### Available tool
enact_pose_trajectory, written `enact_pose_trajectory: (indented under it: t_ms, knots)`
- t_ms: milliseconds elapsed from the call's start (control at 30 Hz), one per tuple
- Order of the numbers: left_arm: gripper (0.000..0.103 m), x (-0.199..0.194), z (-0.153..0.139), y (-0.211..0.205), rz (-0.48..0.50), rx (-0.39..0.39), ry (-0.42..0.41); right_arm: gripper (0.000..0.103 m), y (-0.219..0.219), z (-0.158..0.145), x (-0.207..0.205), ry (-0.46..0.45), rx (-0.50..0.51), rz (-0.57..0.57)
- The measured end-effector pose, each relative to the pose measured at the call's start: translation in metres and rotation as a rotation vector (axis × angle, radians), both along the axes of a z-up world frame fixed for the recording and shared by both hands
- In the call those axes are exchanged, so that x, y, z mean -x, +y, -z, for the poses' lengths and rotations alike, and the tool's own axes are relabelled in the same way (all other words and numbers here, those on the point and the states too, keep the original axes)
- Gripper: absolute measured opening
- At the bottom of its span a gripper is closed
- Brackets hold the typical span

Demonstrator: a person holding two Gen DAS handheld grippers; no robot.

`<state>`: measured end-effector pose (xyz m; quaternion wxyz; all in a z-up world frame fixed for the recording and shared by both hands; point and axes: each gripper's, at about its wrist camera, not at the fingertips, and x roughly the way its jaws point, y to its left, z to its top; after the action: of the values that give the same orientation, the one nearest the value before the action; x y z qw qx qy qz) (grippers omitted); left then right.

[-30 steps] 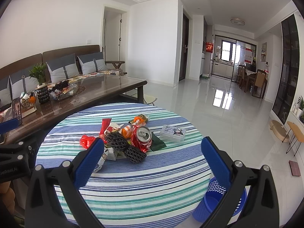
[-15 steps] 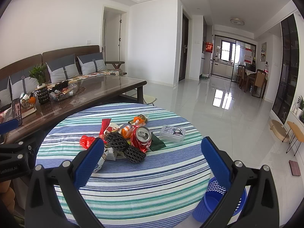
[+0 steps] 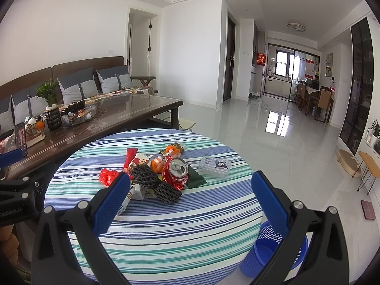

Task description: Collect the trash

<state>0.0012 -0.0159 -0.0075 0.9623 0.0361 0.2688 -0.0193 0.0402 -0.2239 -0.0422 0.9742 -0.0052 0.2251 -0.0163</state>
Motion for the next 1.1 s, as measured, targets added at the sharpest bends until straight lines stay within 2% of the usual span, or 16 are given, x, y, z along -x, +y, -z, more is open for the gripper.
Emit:
enact_pose_trajectory:
  t_ms: [233, 367, 500, 600, 700, 767, 933, 1100]
  knots:
    - [0.099, -0.001, 0.001, 0.0, 0.003, 0.0, 0.004, 0.098, 0.0, 0.0, 0.0, 0.0, 0.001, 0.0]
    - [0.099, -0.002, 0.014, 0.006, 0.01, 0.011, 0.013, 0.098, -0.011, 0.002, 0.001, 0.005, -0.005, 0.009]
    - [0.099, -0.013, 0.024, 0.032, 0.037, 0.09, 0.058, 0.098, -0.02, 0.007, -0.001, 0.018, -0.018, 0.026]
    - [0.099, -0.019, 0.034, 0.045, 0.054, 0.113, 0.086, 0.098, -0.022, 0.014, -0.004, 0.035, -0.017, 0.036]
    - [0.099, -0.025, 0.05, 0.047, 0.13, 0.118, 0.137, 0.098, -0.022, 0.026, -0.013, 0.068, -0.009, 0.04]
    - [0.099, -0.03, 0.066, 0.042, 0.167, 0.087, 0.175, 0.098, -0.022, 0.041, -0.02, 0.108, 0.003, 0.044]
    - [0.099, -0.049, 0.109, 0.024, 0.167, -0.016, 0.236, 0.098, -0.023, 0.086, -0.04, 0.243, -0.018, 0.021]
    - [0.099, -0.074, 0.145, 0.019, 0.201, 0.006, 0.347, 0.098, -0.026, 0.127, -0.055, 0.365, -0.048, 0.002]
